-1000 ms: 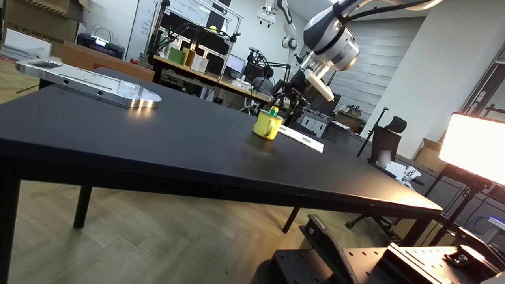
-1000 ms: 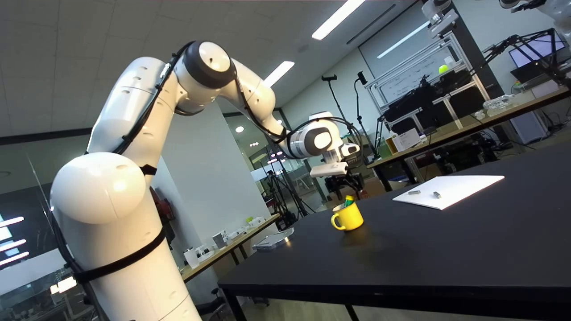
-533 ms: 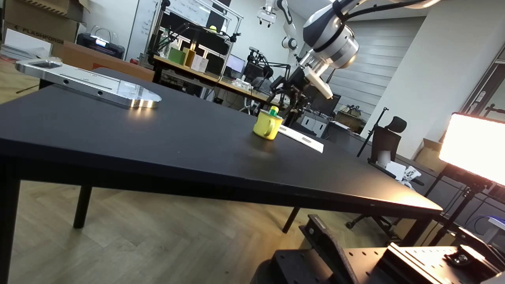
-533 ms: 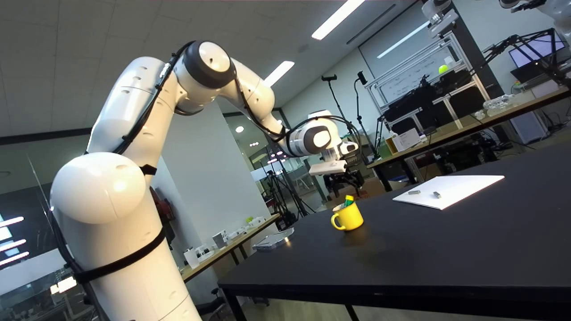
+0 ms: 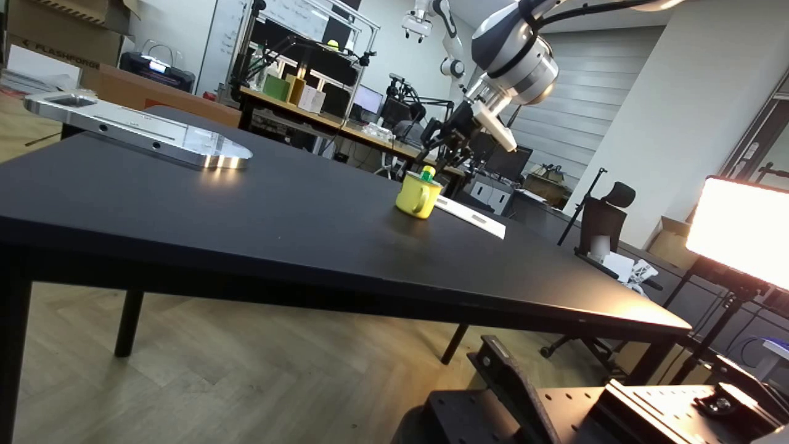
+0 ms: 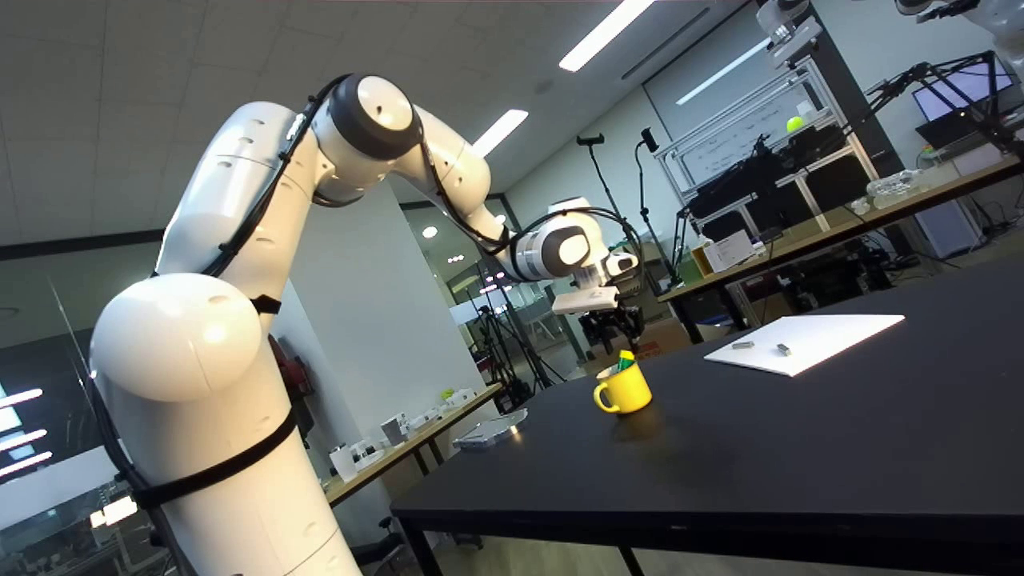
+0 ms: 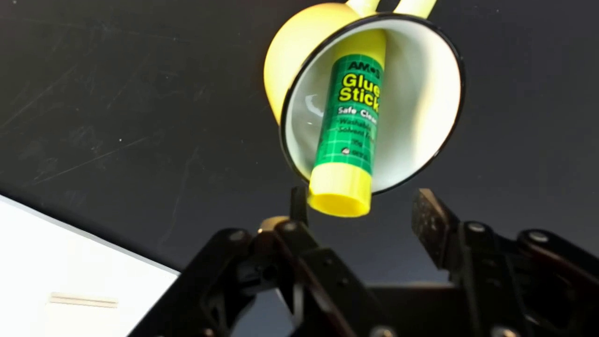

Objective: Remove the glue stick from the mug and put it on the table

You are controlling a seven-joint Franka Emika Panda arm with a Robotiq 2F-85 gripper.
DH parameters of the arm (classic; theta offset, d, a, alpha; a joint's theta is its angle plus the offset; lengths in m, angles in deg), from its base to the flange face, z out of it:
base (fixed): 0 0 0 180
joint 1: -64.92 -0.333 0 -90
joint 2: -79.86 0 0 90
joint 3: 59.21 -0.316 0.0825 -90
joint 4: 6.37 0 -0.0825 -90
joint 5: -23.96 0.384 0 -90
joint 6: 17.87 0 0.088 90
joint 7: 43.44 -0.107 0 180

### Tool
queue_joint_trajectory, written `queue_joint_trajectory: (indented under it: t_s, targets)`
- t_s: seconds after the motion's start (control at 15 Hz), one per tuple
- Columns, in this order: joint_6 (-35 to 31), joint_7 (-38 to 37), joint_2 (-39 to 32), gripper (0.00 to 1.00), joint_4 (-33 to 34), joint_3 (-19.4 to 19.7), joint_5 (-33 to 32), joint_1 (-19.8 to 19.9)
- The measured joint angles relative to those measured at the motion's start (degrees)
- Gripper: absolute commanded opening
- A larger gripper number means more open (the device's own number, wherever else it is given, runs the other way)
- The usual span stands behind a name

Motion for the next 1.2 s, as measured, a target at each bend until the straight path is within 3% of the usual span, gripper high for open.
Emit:
queue_joint_trajectory:
  t_s: [0.2,0.27,0.8,1.2]
  targets:
    - [0.56,0.0,0.0,0.11,0.0,0.02,0.06,0.33]
    - [0.87,0.0,0.01,0.08,0.02,0.02,0.11,0.57]
    - [6.09,-0.08,0.79,0.08,1.75,0.09,0.37,2.46]
    - [7.97,0.08,7.07,0.08,1.77,0.28,0.61,3.62]
